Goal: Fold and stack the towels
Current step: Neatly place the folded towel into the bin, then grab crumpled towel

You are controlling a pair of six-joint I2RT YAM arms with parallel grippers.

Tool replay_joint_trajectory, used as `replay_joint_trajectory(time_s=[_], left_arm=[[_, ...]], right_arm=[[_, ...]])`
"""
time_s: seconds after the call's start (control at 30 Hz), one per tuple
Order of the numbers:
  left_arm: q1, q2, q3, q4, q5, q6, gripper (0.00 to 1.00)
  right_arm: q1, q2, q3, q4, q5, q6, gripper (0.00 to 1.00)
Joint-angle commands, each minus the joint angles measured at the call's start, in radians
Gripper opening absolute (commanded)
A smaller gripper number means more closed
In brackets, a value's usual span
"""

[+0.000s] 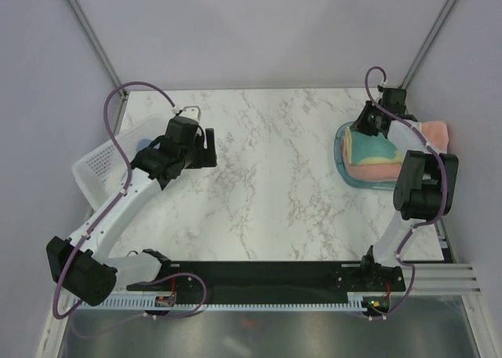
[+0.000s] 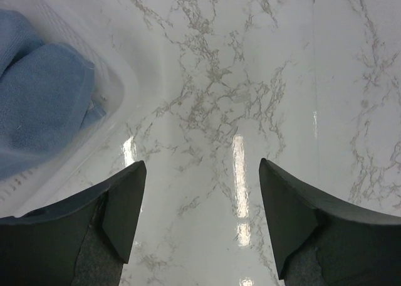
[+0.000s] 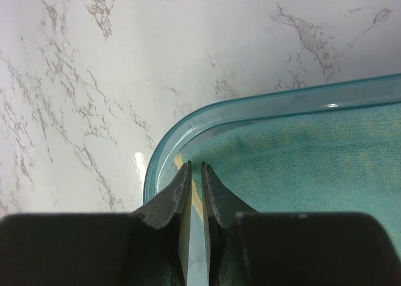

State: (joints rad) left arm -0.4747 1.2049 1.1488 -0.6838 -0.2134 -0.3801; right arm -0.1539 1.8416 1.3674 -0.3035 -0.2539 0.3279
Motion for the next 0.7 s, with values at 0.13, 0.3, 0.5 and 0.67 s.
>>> replay_joint_trajectory(time_s=[0.13,0.3,0.5,0.67], left_arm=[[0.036,0.015,0.022,0.003,-0.049,-0.062,0.80],[0.083,0.025,0.049,0.001,-0.085,-0.074,0.79],[0.255,0.058,0.081,-0.003,-0.139,-0.059,0.80],[0.381,0.140,0.060,-0.011,-0.184,-0.045,0.82]], right_arm=[[-0.001,0.033,0.001,0.043,-0.010,0.036,0.19],[0.008,-0.020,0.013,0.008,-0.013,0.040,0.22],[0.095,-0.224,-0.027,-0.005,-0.016,0.053,0.49],[0.235,-0.409,-0.119,0.020,-0.048,0.091,0.98]])
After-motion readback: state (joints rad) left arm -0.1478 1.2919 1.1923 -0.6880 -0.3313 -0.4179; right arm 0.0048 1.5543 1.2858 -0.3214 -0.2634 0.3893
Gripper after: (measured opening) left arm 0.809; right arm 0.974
